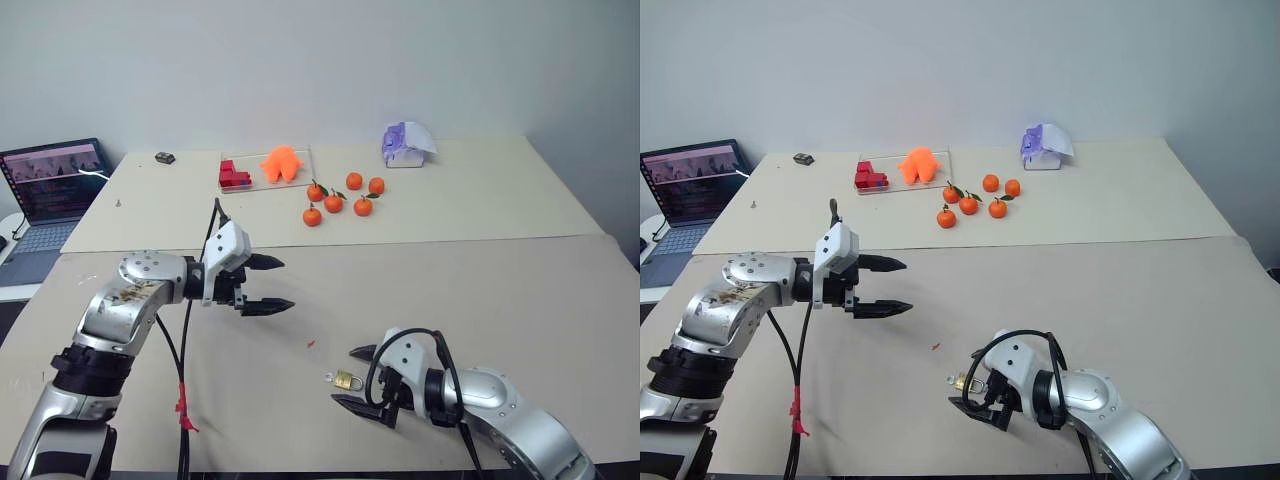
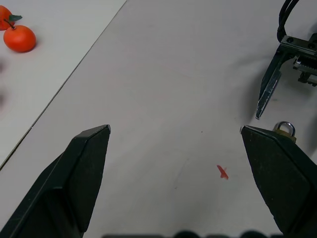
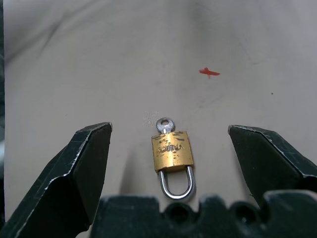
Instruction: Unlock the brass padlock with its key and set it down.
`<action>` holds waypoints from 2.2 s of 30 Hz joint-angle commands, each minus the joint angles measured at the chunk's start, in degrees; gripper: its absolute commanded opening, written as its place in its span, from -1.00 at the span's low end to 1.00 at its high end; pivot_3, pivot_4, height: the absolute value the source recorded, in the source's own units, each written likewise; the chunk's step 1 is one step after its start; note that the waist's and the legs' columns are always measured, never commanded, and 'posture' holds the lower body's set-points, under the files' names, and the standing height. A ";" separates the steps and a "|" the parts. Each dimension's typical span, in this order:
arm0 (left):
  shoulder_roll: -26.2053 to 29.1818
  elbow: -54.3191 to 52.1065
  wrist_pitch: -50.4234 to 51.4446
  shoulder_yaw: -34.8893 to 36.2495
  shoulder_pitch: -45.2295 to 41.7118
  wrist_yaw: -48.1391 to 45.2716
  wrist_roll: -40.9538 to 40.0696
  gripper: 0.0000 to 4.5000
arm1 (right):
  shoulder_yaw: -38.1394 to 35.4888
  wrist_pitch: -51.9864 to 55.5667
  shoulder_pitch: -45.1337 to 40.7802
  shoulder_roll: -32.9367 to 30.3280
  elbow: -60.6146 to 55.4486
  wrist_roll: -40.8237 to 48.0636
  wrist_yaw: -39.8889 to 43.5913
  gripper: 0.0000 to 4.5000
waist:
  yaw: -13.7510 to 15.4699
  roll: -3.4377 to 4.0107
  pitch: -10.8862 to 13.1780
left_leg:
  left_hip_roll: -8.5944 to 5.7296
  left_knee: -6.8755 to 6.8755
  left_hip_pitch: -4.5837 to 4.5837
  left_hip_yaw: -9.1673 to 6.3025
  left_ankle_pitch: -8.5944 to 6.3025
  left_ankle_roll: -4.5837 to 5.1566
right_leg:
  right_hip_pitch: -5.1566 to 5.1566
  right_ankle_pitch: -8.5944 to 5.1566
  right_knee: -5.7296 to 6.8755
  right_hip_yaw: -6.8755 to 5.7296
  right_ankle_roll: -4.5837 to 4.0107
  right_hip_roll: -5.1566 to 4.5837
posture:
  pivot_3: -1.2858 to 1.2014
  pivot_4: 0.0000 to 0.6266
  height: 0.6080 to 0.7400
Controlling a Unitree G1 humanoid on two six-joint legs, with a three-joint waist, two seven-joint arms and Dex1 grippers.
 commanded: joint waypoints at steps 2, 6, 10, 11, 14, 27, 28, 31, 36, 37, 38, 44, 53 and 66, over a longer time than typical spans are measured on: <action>1.79 -1.13 0.72 1.45 -0.92 -0.39 -0.19 1.00 | 0.42 -2.75 -1.34 1.05 2.75 -1.82 -0.35 0.97 | 0.02 -0.03 0.02 | 0.00 0.00 -0.01 0.00 0.00 0.00 | -0.01 -0.01 0.00 0.00 -0.02 0.00 | 0.03 -0.52 0.93; 2.81 -1.90 1.06 2.11 -0.27 -0.34 -0.54 1.00 | 0.90 -4.99 -1.64 1.28 6.12 -3.53 0.55 0.97 | -0.05 -0.08 0.06 | 0.00 0.00 -0.01 0.00 0.00 0.00 | -0.03 -0.02 0.02 0.00 -0.04 0.00 | 0.03 -0.52 0.93; 3.37 -2.02 1.33 2.56 -0.17 -0.13 -0.58 1.00 | 2.28 -5.84 -0.96 0.71 7.36 -4.73 1.74 0.74 | -0.13 -0.17 0.11 | 0.00 0.01 -0.01 0.00 0.00 0.00 | -0.03 -0.03 0.03 0.00 -0.04 0.00 | 0.03 -0.52 0.93; 3.35 -2.08 1.43 2.51 -0.24 -0.02 -0.59 1.00 | 2.48 -5.96 -0.79 0.60 7.31 -4.79 2.01 0.64 | -0.14 -0.17 0.11 | 0.00 0.01 0.00 0.00 0.00 0.00 | -0.02 -0.03 0.03 0.00 -0.04 0.00 | 0.03 -0.52 0.93; 3.29 -2.14 1.66 2.53 -0.38 0.22 -0.67 1.00 | 3.21 -5.94 0.01 -0.32 6.71 -5.20 2.85 0.19 | -0.11 -0.17 0.11 | 0.00 0.00 0.00 0.00 0.00 0.00 | -0.02 -0.03 0.03 0.00 -0.05 0.00 | 0.03 -0.52 0.93; 2.80 -2.60 1.67 3.72 1.07 2.53 -0.97 1.00 | 2.78 -7.98 -7.11 0.70 10.11 -7.40 3.83 -0.59 | -0.57 -0.25 0.17 | 0.01 0.00 0.03 0.00 0.00 0.00 | -0.02 -0.05 0.06 0.01 -0.08 0.02 | 0.03 -0.52 0.93; 2.73 -2.80 1.77 4.03 1.46 3.01 -1.09 1.00 | 2.90 -8.31 -8.19 0.67 10.66 -7.61 4.45 -0.59 | -0.59 -0.24 0.17 | 0.01 0.00 0.04 0.00 0.00 0.00 | -0.02 -0.05 0.07 0.02 -0.08 0.02 | 0.03 -0.52 0.93; 2.62 -4.15 1.82 4.85 3.32 4.27 -1.34 1.00 | 3.49 -9.64 -11.18 0.44 12.72 -8.19 6.50 -0.59 | -0.39 -0.23 0.19 | 0.01 -0.01 0.04 -0.03 0.00 0.00 | -0.04 -0.05 0.08 0.00 -0.08 0.03 | 0.03 -0.52 0.93; 2.15 -9.78 3.25 8.43 10.11 8.74 -2.38 1.00 | 5.60 -12.57 -19.87 0.91 18.01 -8.99 12.79 -0.59 | -0.43 -0.14 0.20 | 0.01 -0.01 0.00 0.00 0.00 0.00 | -0.04 -0.05 0.03 0.03 -0.09 0.00 | 0.03 -0.52 0.93; 2.06 -10.79 3.42 9.01 11.59 9.63 -2.51 1.00 | 5.56 -12.83 -21.42 1.11 18.75 -8.81 13.78 -0.59 | -0.46 -0.13 0.21 | 0.02 -0.03 0.01 -0.01 0.00 0.00 | -0.04 -0.05 0.02 0.03 -0.10 -0.01 | 0.03 -0.52 0.93; 1.95 -11.65 3.48 9.38 12.89 10.37 -2.53 1.00 | 5.26 -12.77 -22.76 1.25 19.22 -8.41 14.63 -0.59 | -0.39 -0.12 0.22 | 0.02 -0.05 0.02 -0.02 0.00 0.01 | -0.05 -0.04 0.04 0.02 -0.10 -0.01 | 0.03 -0.52 0.93; -0.56 -15.28 4.23 9.57 17.82 14.61 -2.82 1.00 | 0.08 -7.72 -29.92 0.52 17.69 -2.33 19.30 -0.59 | 0.01 -0.01 0.23 | 0.02 -0.05 0.02 -0.09 0.00 0.00 | -0.04 -0.04 0.07 -0.06 -0.12 -0.05 | 0.03 -0.52 0.93; -11.50 -12.57 23.19 13.09 13.23 24.66 -15.81 1.00 | -1.07 -17.24 -32.40 -3.20 17.25 -10.08 17.52 -0.59 | 0.97 -0.01 0.23 | 0.00 -0.08 -0.01 -0.13 -0.01 0.00 | -0.03 -0.04 0.05 -0.11 -0.13 -0.05 | 0.03 -0.52 0.93; -14.15 2.83 42.11 16.46 4.11 25.96 -28.14 0.24 | -3.95 -13.63 -26.55 -2.99 11.19 -8.82 14.96 -0.59 | 0.79 0.01 0.22 | -0.03 -0.09 0.03 -0.34 0.08 -0.14 | 0.00 -0.04 0.09 -0.21 -0.14 -0.02 | 0.03 -0.52 0.93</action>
